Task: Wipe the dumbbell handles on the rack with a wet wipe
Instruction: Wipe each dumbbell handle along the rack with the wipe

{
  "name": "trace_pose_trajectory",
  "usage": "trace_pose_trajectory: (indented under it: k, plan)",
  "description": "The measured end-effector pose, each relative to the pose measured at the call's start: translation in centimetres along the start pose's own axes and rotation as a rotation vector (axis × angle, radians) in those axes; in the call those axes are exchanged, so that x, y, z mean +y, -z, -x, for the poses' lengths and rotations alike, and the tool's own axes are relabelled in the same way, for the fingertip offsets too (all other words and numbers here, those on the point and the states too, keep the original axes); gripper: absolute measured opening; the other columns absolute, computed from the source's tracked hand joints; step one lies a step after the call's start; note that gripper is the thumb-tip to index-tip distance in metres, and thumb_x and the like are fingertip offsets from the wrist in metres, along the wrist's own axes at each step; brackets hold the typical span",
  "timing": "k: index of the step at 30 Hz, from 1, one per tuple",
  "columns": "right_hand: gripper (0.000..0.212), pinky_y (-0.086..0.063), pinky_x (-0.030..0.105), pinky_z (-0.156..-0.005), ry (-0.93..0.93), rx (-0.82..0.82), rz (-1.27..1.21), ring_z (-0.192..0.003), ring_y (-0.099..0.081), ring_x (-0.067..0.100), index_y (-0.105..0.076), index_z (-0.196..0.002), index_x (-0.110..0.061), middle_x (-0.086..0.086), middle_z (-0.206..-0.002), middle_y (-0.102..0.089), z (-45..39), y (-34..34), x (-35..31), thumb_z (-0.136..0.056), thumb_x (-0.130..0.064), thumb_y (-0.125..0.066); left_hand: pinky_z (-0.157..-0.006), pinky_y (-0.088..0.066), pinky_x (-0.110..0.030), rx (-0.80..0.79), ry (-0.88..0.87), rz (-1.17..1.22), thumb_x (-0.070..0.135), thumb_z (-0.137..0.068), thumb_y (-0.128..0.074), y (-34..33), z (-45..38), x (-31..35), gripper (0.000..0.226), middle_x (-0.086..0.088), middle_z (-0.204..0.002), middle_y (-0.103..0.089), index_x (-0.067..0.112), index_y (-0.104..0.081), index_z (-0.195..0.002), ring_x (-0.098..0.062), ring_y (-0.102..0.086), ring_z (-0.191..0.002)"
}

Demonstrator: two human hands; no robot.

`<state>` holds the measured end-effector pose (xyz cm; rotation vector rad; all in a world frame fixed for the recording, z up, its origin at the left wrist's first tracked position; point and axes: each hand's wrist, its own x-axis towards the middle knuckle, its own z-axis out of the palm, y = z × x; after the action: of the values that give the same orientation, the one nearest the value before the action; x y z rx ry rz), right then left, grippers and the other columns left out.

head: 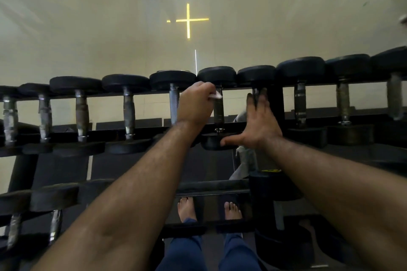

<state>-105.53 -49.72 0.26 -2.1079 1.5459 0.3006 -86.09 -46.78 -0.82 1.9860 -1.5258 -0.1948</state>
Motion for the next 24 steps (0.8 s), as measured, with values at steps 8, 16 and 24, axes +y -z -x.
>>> trace_pose_trajectory:
  k: [8, 16, 24]
  plan:
    - [0.189, -0.01, 0.05, -0.135, 0.202, 0.003, 0.098, -0.165, 0.006, 0.037, 0.036, -0.162, -0.019, 0.014, -0.173, 0.034, 0.2, 0.8, 2.8, -0.037, -0.093, -0.084, -0.086, -0.058, -0.036, -0.7, -0.463, -0.226, 0.013, -0.09, -0.074, -0.6, 0.5, -1.5, 0.025, -0.001, -0.119, -0.063, 0.02, -0.076, -0.114, -0.021, -0.062, -0.106]
    - [0.181, -0.001, 0.053, -0.134, 0.214, 0.018, 0.139, -0.164, 0.021, 0.035, 0.027, -0.166, -0.017, 0.017, -0.174, 0.031, 0.0, 0.4, 3.2, -0.044, -0.093, -0.084, -0.078, -0.055, -0.031, -0.352, -0.161, -0.043, 0.018, -0.097, -0.07, 0.7, -2.3, 0.3, 0.015, -0.001, -0.104, -0.07, 0.016, -0.078, -0.11, -0.015, -0.064, -0.089]
    - [0.176, -0.001, 0.05, -0.135, 0.217, -0.002, 0.18, -0.164, 0.02, 0.036, 0.024, -0.167, -0.015, 0.021, -0.172, 0.032, 0.0, 0.5, 3.2, -0.048, -0.098, -0.076, -0.075, -0.059, -0.038, -0.649, -0.298, -0.313, 0.005, -0.084, -0.071, -1.8, 0.0, 2.9, 0.018, -0.009, -0.102, -0.065, 0.008, -0.075, -0.101, -0.028, -0.065, -0.087]
